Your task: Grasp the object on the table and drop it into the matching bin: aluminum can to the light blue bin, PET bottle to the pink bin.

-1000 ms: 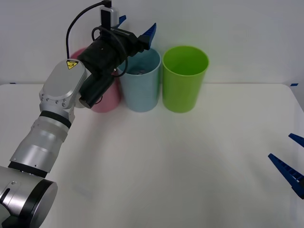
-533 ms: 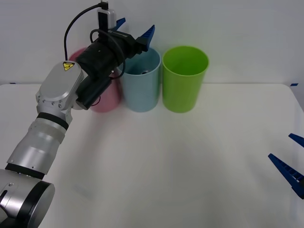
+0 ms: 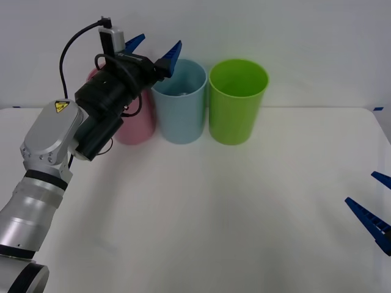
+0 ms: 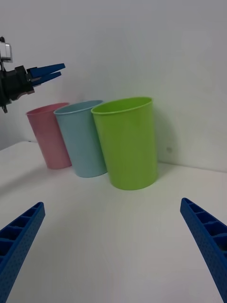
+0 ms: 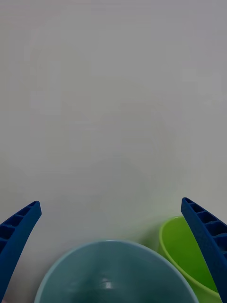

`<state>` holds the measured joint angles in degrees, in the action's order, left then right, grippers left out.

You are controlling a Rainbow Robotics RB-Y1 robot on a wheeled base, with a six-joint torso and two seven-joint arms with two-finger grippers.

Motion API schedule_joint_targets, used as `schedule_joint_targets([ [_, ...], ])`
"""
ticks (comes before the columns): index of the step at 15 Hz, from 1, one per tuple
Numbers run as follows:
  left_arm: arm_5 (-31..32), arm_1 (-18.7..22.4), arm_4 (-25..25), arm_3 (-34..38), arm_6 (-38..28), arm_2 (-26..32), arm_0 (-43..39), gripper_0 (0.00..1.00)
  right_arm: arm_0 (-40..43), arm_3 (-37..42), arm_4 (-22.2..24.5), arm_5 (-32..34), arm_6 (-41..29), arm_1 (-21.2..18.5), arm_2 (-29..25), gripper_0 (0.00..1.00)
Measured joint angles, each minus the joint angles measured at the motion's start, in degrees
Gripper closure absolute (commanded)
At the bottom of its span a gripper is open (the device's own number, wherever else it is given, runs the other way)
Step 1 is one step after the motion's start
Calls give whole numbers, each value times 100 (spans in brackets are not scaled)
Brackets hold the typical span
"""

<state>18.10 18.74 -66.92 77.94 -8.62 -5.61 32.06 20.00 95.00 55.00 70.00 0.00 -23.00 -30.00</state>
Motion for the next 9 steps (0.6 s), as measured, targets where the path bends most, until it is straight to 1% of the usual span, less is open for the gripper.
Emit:
schedule_joint_targets([
  [5, 39, 639, 775, 958, 93, 44, -991, 0, 0, 0, 0, 0, -1, 0, 0, 0],
  [7, 88, 917, 1069, 1318, 146, 156, -1433, 0, 0, 0, 0, 0, 0, 0, 0, 0],
  [9, 229, 1106, 1251, 1644, 195, 384, -1903, 0, 0, 0, 0, 0, 0, 0, 0, 0],
])
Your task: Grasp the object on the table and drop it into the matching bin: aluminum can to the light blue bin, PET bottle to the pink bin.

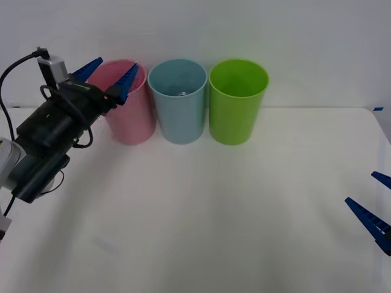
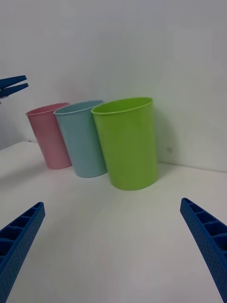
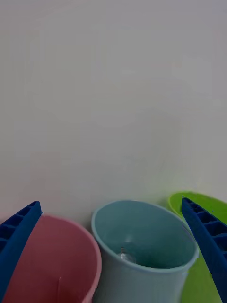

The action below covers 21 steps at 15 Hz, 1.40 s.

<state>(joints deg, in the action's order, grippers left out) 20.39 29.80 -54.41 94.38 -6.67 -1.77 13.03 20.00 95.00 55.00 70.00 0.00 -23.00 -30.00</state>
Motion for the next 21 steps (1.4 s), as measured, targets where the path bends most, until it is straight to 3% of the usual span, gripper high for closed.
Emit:
schedule_joint_targets([
  [6, 1254, 128, 14, 458, 116, 1152, -1358, 0, 0, 0, 0, 0, 0, 0, 0, 0],
  [14, 3345, 135, -179, 504, 166, 2770, -2735, 0, 0, 0, 0, 0, 0, 0, 0, 0],
  [18, 4058, 145, -381, 504, 174, 3368, -3230, 0, 0, 0, 0, 0, 0, 0, 0, 0],
  [21, 4254, 188, -283, 504, 209, 3527, -3570, 0, 0, 0, 0, 0, 0, 0, 0, 0],
])
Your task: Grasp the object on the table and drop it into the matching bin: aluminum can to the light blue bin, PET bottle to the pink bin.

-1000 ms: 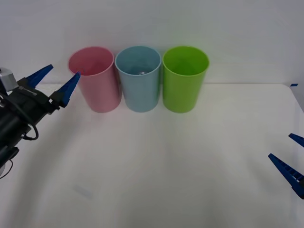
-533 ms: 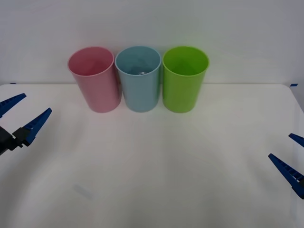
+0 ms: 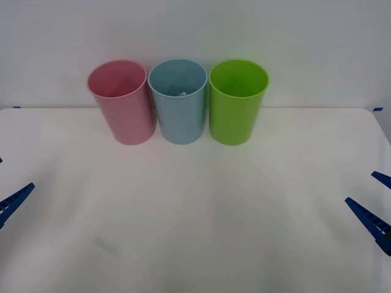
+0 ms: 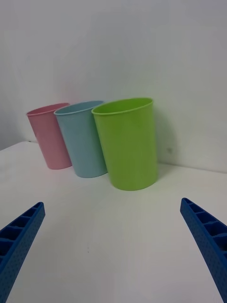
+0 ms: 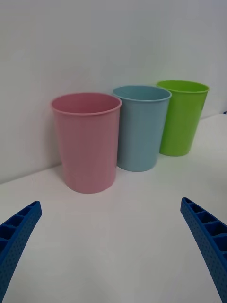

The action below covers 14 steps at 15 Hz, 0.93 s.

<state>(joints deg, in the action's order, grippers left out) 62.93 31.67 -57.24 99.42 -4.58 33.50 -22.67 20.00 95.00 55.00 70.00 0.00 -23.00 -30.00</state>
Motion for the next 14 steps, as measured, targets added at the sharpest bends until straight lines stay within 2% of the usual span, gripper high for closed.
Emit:
schedule_joint_targets([
  [4, 94, 142, 270, -2, 76, 109, -435, 0, 0, 0, 0, 0, 0, 0, 0, 0],
  [14, 350, 147, 754, -3, 105, 165, -927, 0, 0, 0, 0, 0, 0, 0, 0, 0],
])
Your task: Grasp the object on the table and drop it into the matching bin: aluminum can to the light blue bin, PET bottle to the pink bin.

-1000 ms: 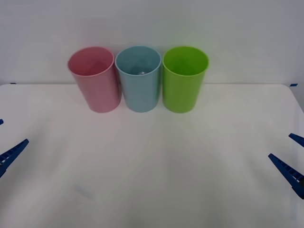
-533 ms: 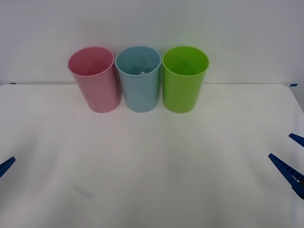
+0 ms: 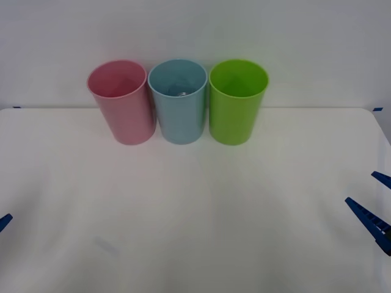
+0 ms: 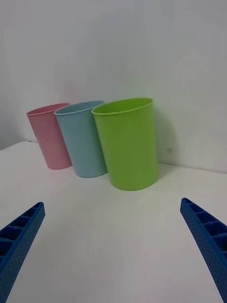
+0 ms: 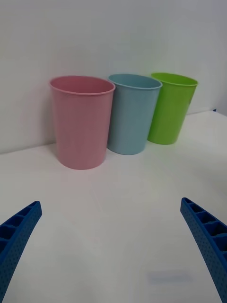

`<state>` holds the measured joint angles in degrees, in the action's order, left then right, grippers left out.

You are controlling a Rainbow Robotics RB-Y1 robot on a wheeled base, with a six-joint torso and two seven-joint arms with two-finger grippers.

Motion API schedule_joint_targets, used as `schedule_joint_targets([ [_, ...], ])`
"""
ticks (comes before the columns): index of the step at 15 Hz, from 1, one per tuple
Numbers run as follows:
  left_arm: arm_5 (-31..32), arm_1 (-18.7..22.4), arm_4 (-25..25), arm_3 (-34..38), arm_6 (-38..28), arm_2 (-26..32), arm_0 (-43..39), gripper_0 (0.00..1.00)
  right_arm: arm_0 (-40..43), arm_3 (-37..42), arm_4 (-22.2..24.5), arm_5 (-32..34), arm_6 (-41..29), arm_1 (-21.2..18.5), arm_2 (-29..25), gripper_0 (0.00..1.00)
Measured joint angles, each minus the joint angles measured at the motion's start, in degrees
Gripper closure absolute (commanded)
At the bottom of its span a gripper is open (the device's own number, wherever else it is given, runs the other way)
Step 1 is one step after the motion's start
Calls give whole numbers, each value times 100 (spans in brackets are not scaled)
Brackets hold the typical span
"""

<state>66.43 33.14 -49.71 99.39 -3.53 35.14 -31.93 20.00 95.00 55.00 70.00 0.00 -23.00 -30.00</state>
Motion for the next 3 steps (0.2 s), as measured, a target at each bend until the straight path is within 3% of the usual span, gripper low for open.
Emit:
schedule_joint_targets([
  [3, 20, 7, 21, 2, -15, -31, -40, 0, 0, 0, 0, 0, 0, 0, 0, 0],
])
